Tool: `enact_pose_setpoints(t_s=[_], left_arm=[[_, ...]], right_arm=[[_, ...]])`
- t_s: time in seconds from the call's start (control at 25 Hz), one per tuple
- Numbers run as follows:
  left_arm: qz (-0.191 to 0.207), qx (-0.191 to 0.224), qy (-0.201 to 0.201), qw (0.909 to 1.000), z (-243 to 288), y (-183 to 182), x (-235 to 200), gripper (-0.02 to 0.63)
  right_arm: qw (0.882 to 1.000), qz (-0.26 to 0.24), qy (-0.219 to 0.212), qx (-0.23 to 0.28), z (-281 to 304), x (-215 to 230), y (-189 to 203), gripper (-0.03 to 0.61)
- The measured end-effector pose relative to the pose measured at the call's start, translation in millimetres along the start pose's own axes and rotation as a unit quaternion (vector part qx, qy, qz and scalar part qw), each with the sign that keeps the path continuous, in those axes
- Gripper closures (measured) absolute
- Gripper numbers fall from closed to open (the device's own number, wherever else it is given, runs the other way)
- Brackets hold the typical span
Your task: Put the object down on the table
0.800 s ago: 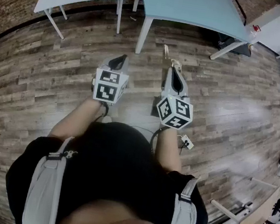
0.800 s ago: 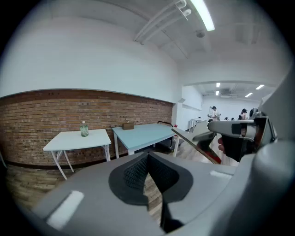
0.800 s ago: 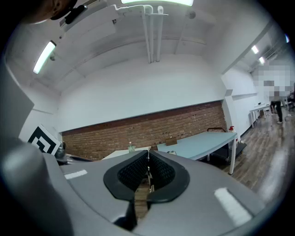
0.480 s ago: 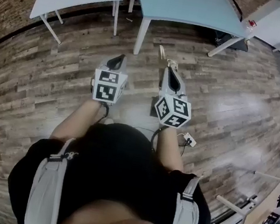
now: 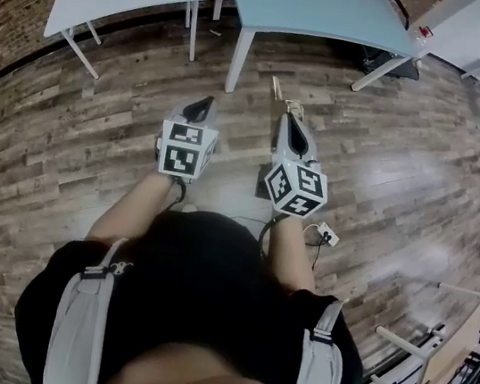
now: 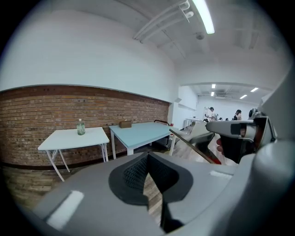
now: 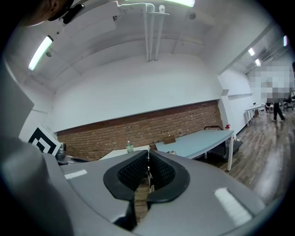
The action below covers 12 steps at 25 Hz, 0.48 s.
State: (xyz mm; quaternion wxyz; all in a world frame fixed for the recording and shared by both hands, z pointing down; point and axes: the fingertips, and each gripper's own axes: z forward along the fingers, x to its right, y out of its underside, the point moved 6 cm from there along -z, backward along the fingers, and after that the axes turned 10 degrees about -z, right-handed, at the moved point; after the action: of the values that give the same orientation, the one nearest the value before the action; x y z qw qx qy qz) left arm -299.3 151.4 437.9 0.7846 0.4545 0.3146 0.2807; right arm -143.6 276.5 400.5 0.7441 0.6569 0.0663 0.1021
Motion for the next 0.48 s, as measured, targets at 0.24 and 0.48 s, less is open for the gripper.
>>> enact_pose_setpoints(t_s=[0.24, 0.48], left_arm=[[0.009, -0.002, 0.009, 0.9999, -3.1, 3.1, -8.5, 0.614], [0.009, -0.010, 0.011, 0.9998, 0.6, 6.7, -13.8, 0.614]], right_arm=[[1.000, 0.003, 0.002, 0.004, -1.4, -15.4, 5.0, 0.554], [1.000, 0.004, 0.002, -0.004, 3.3, -17.9, 8.3, 0.552]])
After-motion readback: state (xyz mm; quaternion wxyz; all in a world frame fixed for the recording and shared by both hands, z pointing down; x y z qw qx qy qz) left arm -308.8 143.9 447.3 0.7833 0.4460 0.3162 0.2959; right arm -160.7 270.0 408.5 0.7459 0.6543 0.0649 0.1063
